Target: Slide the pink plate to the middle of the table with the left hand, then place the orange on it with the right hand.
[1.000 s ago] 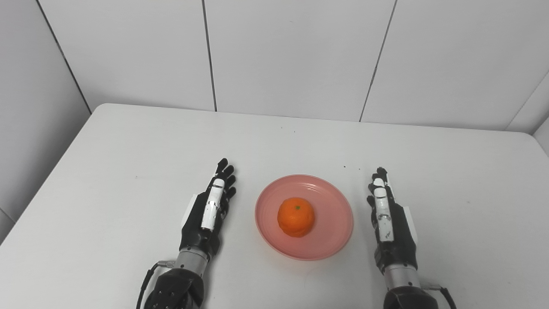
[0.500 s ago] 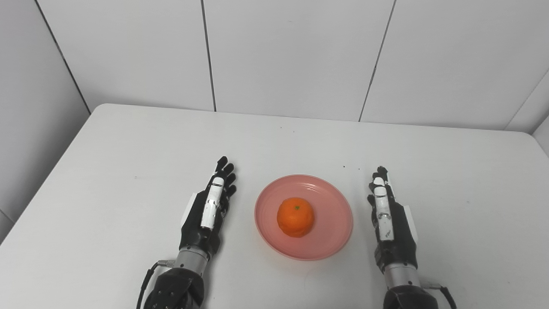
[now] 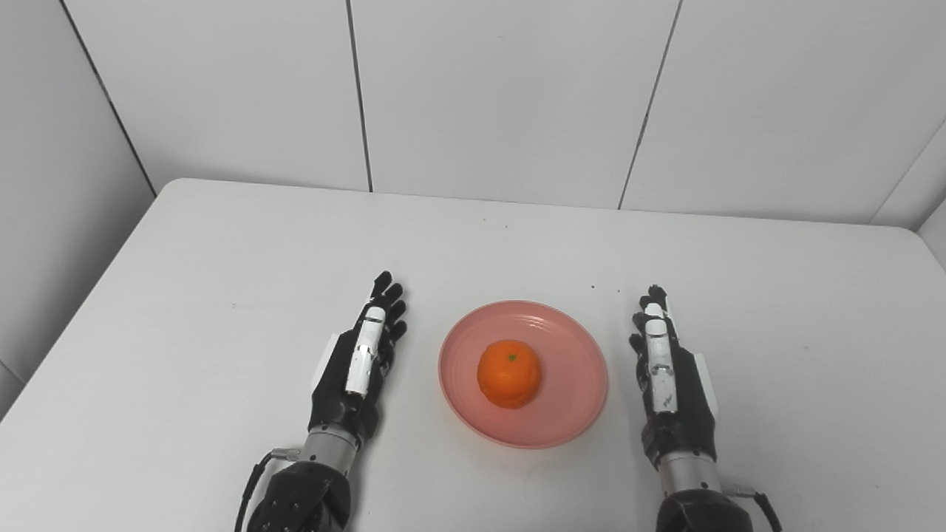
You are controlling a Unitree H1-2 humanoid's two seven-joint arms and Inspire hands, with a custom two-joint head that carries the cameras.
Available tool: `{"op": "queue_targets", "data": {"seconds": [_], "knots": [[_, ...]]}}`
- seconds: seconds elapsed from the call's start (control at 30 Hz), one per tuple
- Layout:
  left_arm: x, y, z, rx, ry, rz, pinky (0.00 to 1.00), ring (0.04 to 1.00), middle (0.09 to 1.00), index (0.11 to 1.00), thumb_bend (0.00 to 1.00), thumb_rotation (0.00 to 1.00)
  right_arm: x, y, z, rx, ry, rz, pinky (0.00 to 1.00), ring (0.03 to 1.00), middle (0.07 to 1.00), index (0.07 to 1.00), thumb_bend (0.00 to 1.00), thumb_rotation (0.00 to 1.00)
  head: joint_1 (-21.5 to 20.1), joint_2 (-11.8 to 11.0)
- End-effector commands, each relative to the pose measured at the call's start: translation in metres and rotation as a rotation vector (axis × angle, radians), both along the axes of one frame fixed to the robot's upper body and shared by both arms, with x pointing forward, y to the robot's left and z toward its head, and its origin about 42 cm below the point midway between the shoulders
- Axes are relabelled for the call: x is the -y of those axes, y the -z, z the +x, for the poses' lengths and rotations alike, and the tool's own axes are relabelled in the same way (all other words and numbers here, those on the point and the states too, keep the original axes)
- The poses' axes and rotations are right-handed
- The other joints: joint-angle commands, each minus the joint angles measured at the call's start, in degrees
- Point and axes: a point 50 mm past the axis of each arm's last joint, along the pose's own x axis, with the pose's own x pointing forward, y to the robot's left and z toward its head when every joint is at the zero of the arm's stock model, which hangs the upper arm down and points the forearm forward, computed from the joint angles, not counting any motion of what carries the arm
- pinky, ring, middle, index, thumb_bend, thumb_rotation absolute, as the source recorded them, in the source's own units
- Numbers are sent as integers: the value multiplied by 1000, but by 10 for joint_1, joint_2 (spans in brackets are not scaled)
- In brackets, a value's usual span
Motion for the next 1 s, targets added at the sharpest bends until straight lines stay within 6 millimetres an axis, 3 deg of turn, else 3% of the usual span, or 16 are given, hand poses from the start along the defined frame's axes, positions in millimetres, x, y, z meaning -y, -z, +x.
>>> {"op": "queue_targets", "data": {"seconds": [0.0, 0.97], "knots": [[5, -14, 4, 55, 28, -3, 1000, 1000, 1000, 1000, 396, 1000, -4, -16, 4, 55, 11, 12, 1000, 1000, 1000, 1000, 223, 1000, 1, -1], [10, -13, 5, 62, 34, -21, 1000, 1000, 1000, 1000, 413, 995, -3, -17, 3, 64, 4, 12, 1000, 1000, 1000, 1000, 239, 1000, 6, -1]]}}
